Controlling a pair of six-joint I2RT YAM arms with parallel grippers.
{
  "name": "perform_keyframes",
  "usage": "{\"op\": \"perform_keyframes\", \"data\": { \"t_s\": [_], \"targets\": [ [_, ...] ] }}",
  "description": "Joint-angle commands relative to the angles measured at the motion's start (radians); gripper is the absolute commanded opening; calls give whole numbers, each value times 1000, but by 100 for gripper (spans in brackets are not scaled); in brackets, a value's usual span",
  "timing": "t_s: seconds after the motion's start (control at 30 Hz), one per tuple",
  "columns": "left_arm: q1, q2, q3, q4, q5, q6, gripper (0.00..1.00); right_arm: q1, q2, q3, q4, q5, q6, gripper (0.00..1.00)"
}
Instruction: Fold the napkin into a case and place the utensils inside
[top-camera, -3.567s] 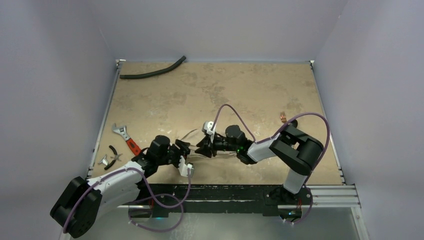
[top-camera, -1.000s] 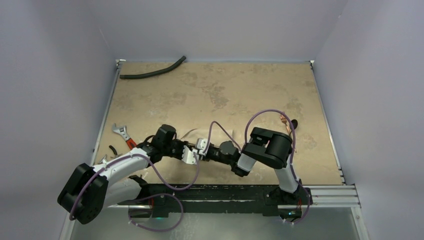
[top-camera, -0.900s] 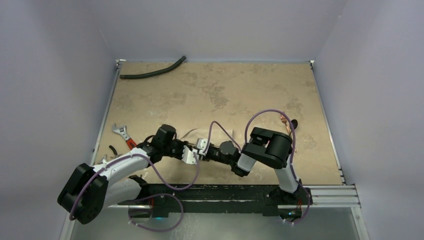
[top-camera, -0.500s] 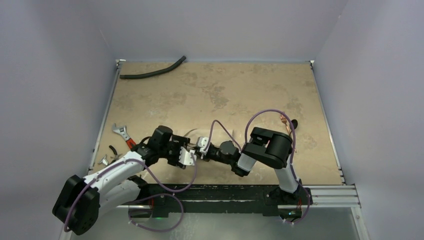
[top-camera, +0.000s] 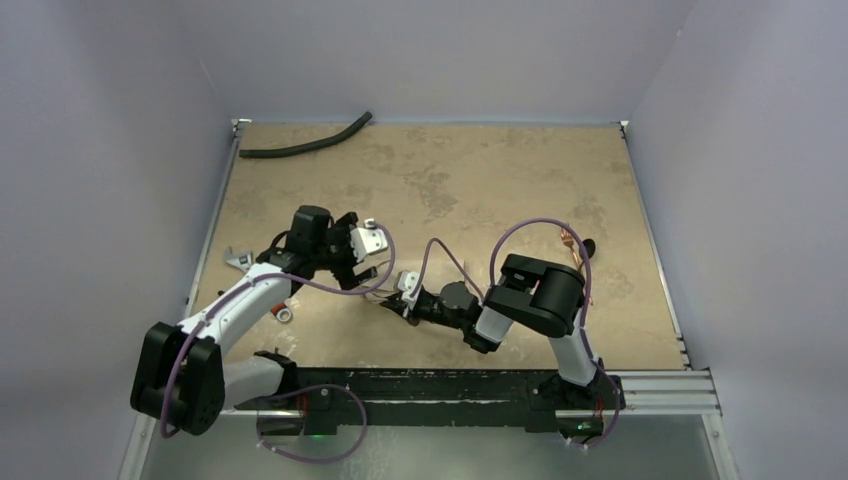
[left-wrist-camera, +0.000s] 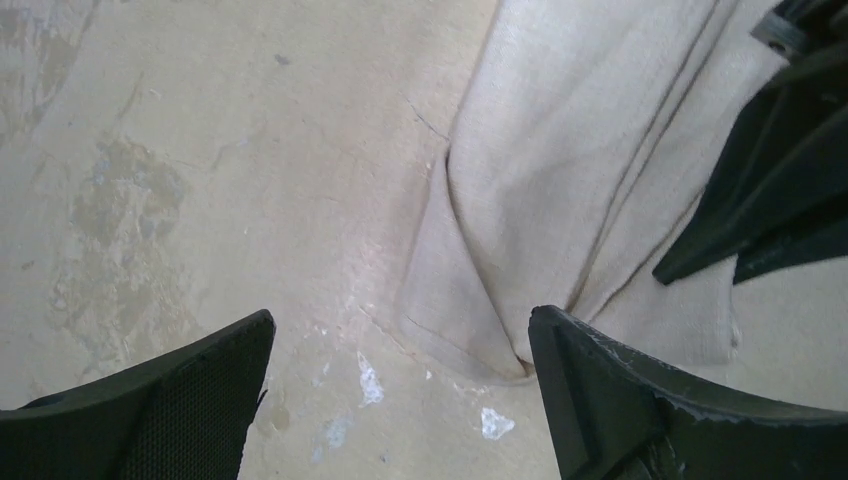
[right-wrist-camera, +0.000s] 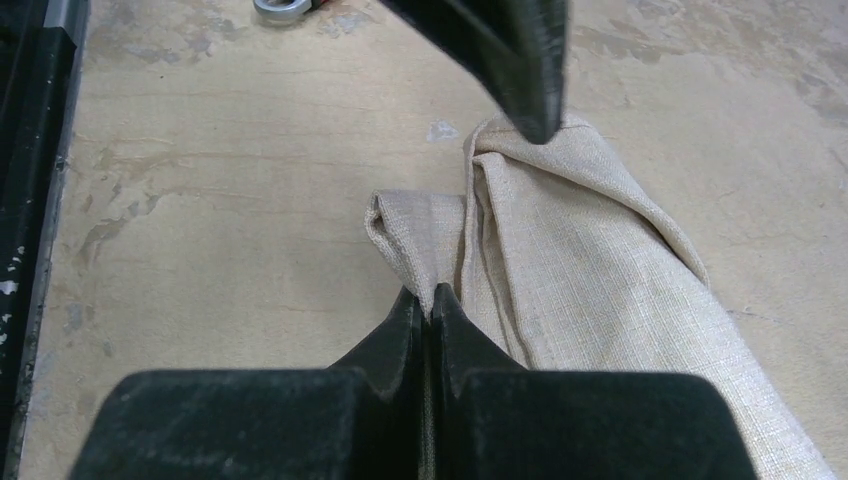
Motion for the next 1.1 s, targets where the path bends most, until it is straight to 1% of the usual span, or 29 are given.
{"op": "perform_keyframes", "data": {
  "t_s": [0.0, 0.03, 0.07, 0.17, 0.23, 0.3, 0.5, 0.67, 0.73, 0.77, 0.83, 0.9, 0.93, 1.07],
  "targets": [
    [13, 40, 61, 76, 88, -139, 98, 3, 9, -9, 50, -31, 36, 0],
    [13, 46, 58, 88, 96, -143, 96, 4, 10, -9, 51, -32, 44, 0],
    [12, 57, 56, 93, 105, -146, 93, 3, 10, -8, 51, -33, 50, 0],
    [11, 95, 39, 85, 125, -114, 75, 3, 16, -3, 52, -34, 77, 0],
    [7, 116, 21, 80, 122, -79, 68, 3, 23, 0, 54, -45, 80, 0],
    [1, 124, 1, 89, 104, -55, 67, 3, 31, 0, 63, -49, 124, 0],
    [-35, 141, -39, 109, 63, -16, 64, 3, 49, 12, 58, -57, 152, 0],
    [-77, 153, -70, 167, -14, -30, 69, 2, 53, 25, 42, -62, 170, 0],
    [-79, 155, -77, 197, -41, -44, 68, 1, 53, 26, 48, -65, 182, 0],
    [-79, 156, -79, 215, -57, -54, 64, 1, 54, 26, 50, -70, 190, 0],
    [-79, 156, -81, 247, -89, -73, 49, 1, 51, 25, 51, -74, 195, 0],
    [-79, 155, -80, 255, -101, -85, 40, 3, 47, 25, 49, -75, 197, 0],
    [-79, 154, -79, 252, -100, -93, 38, 1, 46, 24, 46, -75, 199, 0],
    [-79, 149, -78, 230, -66, -111, 34, -4, 46, 26, 47, -80, 218, 0]
  ]
}}
